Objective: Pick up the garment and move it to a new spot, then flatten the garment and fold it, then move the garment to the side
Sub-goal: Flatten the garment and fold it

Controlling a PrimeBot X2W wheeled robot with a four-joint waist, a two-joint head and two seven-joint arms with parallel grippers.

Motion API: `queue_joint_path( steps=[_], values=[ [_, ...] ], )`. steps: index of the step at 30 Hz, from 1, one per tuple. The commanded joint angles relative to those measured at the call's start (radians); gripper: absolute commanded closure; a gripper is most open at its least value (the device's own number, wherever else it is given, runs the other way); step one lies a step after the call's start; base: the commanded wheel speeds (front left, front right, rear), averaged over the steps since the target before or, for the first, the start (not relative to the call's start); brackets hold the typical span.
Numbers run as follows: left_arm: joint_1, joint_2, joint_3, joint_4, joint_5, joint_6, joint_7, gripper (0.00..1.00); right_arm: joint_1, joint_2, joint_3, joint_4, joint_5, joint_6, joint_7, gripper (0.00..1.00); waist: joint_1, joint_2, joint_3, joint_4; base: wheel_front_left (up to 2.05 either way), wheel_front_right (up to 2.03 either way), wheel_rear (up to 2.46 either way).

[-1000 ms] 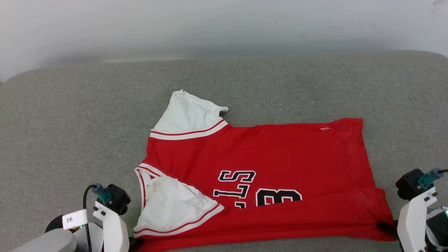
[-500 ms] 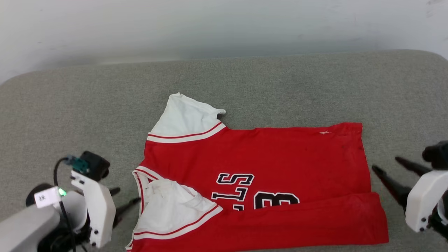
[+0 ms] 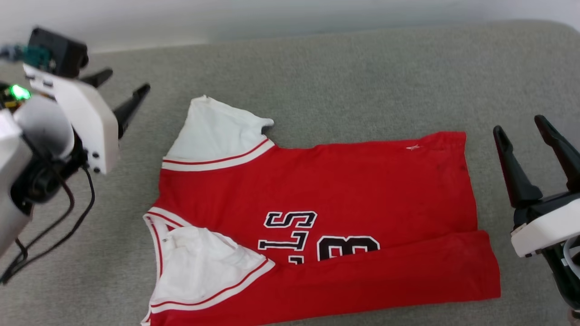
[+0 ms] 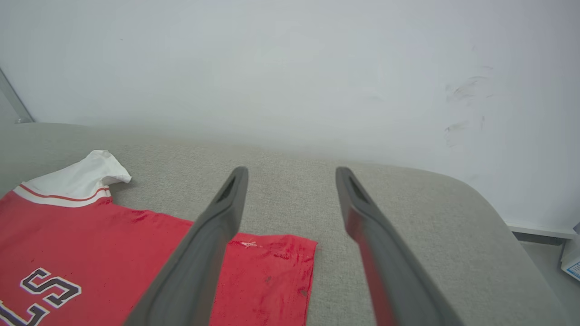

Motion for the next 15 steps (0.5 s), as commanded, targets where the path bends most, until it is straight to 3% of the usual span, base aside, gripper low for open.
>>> queue_joint_path(
  steps=[1, 10, 15],
  values=[
    [-0.017, -0.011, 0.002, 0.007, 0.000, -0.006, 0.008, 0.00, 0.010, 0.008, -0.003, -0.007, -0.010, 0.000, -0.007, 0.00, -0.0001, 0.0000, 0.039, -0.026, 0.00, 0.00, 0.00],
    [-0.249, -0.106, -0.029, 0.156, -0.033, -0.083, 0.279, 0.00, 0.001, 0.059, -0.011, -0.098, -0.070, 0.000, -0.007, 0.00, -0.0001, 0.0000, 0.171, -0.081, 0.00, 0.00, 0.00],
    [-0.326, -0.141, -0.060, 0.240, -0.066, -0.102, 0.454, 0.00, -0.027, 0.070, 0.000, -0.121, -0.084, 0.000, -0.001, 0.00, -0.0001, 0.0000, 0.237, -0.106, 0.00, 0.00, 0.00]
  ],
)
